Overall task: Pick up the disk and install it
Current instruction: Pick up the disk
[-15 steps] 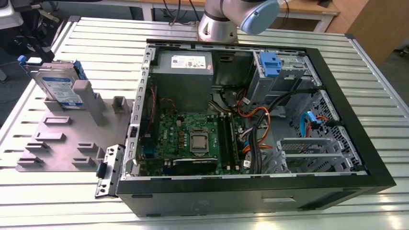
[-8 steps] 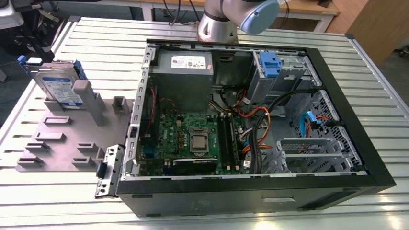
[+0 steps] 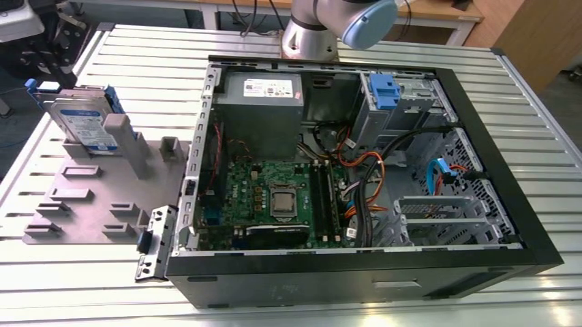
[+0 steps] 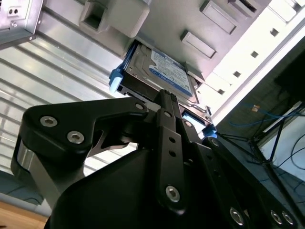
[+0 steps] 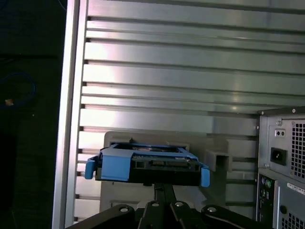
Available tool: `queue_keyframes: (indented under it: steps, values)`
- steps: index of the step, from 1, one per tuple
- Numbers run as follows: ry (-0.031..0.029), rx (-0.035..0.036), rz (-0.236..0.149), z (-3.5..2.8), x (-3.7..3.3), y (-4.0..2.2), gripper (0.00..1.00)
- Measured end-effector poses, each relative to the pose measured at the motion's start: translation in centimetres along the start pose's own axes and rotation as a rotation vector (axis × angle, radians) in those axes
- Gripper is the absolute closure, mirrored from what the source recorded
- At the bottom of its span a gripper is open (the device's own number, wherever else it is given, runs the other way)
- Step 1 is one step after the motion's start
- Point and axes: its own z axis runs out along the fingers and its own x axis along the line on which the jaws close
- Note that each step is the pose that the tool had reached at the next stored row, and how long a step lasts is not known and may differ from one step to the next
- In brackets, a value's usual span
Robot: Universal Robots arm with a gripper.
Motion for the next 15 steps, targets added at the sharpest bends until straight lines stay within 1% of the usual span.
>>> queue_keyframes:
  steps: [7,11,15]
  values:
    - [0.0044,-0.0031,-0.121,0.01,0.0,0.0,0.89]
    - [0.0061,-0.0047,-0.176,0.02,0.0,0.0,0.89]
    - [0.0079,-0.0061,-0.222,0.01,0.0,0.0,0.89]
